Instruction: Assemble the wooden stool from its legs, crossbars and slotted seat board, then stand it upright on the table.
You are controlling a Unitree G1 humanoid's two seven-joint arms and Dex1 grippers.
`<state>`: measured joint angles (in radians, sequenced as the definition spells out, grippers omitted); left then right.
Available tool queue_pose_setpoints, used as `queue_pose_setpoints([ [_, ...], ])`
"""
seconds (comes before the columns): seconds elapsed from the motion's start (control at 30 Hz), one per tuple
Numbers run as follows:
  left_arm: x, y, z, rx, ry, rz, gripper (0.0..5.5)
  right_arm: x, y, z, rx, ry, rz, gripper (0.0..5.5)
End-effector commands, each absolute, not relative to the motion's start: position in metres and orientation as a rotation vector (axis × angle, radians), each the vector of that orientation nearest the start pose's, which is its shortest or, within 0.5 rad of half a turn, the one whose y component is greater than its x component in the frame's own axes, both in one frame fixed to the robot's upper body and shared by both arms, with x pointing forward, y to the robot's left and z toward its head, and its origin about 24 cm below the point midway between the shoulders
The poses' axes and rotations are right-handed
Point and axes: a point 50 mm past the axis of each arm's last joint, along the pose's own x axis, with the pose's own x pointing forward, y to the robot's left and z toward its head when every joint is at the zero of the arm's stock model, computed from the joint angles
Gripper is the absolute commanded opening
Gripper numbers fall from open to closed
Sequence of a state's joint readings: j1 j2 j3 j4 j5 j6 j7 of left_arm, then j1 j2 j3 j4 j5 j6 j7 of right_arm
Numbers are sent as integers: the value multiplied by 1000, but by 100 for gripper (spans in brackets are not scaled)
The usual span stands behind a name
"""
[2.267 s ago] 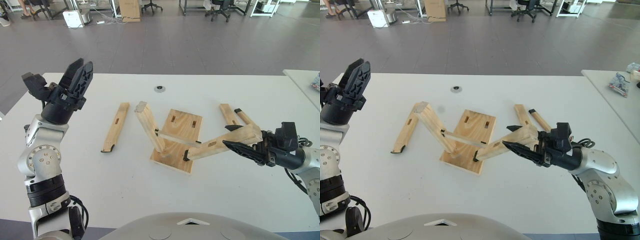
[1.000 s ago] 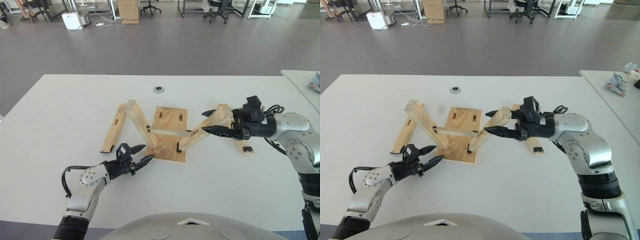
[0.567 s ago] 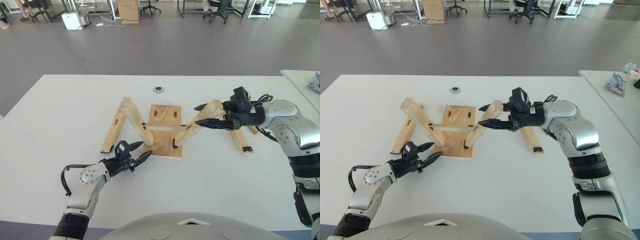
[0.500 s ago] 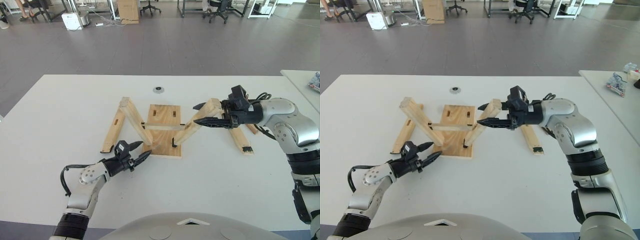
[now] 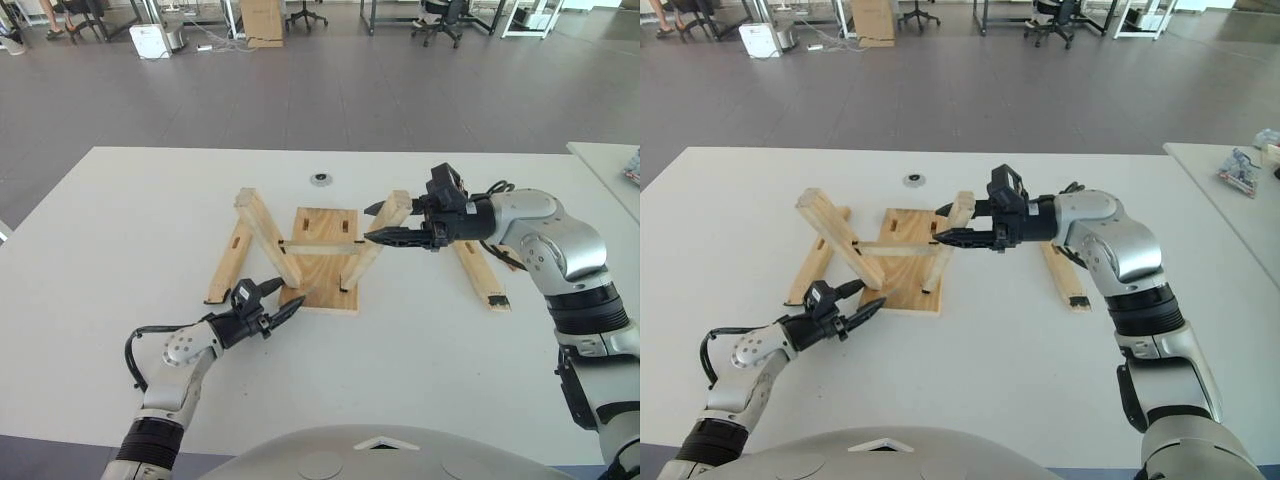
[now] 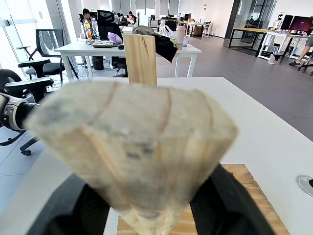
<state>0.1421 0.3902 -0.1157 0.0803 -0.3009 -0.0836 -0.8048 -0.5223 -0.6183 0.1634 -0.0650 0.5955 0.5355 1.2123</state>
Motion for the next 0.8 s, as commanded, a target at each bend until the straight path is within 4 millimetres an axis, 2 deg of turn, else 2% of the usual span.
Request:
queue_pose_setpoints([
  [0.03, 196, 165, 0, 12, 272, -892, 287, 271, -131, 139, -99, 250, 1536, 207],
  [0.13, 196, 162, 3, 9, 268, -893, 287, 263, -119, 131, -150, 281, 1587, 207],
  [0.2, 196, 159, 4, 6, 264, -897, 287, 254, -114, 115, -180, 339, 1616, 207],
  [0.37, 197, 155, 5, 0, 259, -903, 287, 241, -113, 86, -199, 454, 1608, 207],
  [0.6, 195, 150, 2, -9, 262, -930, 287, 221, -113, 64, -85, 616, 1578, 207],
  [0.8, 194, 143, 5, -15, 254, -955, 287, 216, -110, 60, -48, 657, 1531, 207],
])
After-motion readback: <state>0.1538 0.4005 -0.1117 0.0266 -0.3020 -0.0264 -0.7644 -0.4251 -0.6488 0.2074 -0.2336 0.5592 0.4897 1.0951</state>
